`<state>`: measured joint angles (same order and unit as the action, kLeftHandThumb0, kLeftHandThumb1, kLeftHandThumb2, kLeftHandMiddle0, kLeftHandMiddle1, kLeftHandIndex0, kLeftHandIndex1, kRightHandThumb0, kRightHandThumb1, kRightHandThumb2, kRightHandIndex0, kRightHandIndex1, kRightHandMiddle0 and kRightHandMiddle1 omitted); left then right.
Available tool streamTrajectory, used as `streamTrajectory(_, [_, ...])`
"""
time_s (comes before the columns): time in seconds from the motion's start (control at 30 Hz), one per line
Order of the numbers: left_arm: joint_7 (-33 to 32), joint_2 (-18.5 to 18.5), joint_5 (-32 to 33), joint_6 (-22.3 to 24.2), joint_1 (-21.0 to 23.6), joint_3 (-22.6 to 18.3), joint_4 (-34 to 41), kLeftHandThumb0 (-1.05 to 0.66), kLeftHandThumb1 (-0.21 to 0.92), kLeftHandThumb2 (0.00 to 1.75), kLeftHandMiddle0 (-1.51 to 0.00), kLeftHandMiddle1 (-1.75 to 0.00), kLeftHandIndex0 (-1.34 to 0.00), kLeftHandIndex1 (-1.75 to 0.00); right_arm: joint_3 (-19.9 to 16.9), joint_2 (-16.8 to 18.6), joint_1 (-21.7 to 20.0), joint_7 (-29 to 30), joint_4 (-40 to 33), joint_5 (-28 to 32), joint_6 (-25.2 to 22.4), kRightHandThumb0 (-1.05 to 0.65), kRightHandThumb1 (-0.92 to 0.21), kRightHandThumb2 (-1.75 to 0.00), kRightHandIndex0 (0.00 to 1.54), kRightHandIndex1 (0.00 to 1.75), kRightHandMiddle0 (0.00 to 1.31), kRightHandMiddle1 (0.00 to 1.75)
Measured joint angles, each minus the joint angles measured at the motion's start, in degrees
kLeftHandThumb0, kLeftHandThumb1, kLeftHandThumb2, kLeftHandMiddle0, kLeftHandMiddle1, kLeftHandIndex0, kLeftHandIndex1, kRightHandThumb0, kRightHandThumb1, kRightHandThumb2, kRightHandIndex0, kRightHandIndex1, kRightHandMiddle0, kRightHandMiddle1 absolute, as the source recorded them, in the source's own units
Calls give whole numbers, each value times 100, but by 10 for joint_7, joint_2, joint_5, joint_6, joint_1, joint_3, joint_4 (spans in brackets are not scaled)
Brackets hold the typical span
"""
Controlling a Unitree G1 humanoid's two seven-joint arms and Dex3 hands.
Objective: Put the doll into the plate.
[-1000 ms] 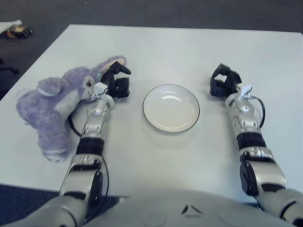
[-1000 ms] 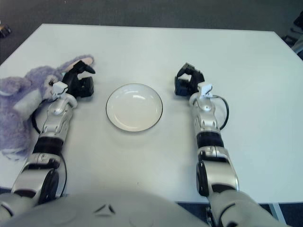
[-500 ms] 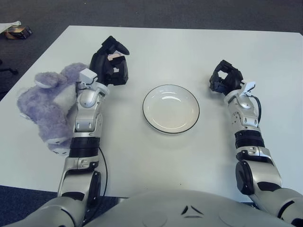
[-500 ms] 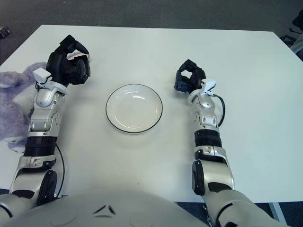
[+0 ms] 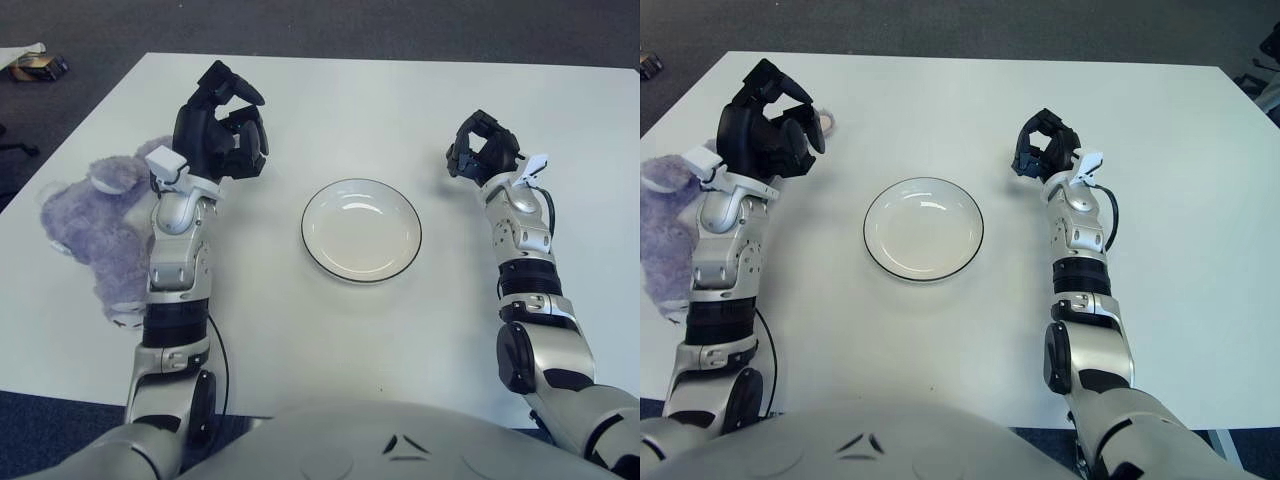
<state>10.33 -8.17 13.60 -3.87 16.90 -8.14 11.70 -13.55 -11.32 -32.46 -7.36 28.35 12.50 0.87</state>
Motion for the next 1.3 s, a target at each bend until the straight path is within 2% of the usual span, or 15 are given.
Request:
streamTrajectory(0.43, [3, 9, 61, 49, -18, -1, 51, -49, 29, 135, -112, -175, -64, -175, -3, -1, -9, -1, 31, -2, 9, -48, -33, -130, 129, 175, 61, 175])
streamTrajectory(0.8, [5, 0, 90, 62, -18, -30, 79, -49, 29, 136, -111, -175, -64, -175, -2, -1, -13, 0, 45, -5, 14, -48, -33, -130, 129, 175, 61, 175])
streamTrajectory(0.93, [1, -34, 100, 77, -11, -68, 96, -49, 29, 135, -109, -175, -63, -175, -2, 0, -14, 0, 45, -5, 14, -48, -34, -129, 129, 175, 60, 175])
streamTrajectory(1.07, [-17, -76, 70, 80, 4, -102, 108, -47, 34, 129, -103, -175, -59, -175, -2, -1, -14, 2, 45, -5, 14, -47, -34, -128, 128, 175, 59, 175])
streamTrajectory(1.17, [-29, -101, 47, 92, 8, -114, 116, -45, 39, 122, -98, -175, -55, -175, -2, -1, -14, 2, 46, -5, 14, -47, -35, -128, 128, 175, 59, 175])
streamTrajectory(1.3, [-36, -114, 31, 114, 8, -118, 117, -44, 44, 117, -94, -175, -51, -175, -2, -1, -15, 2, 52, -5, 14, -47, -35, -128, 128, 175, 59, 175])
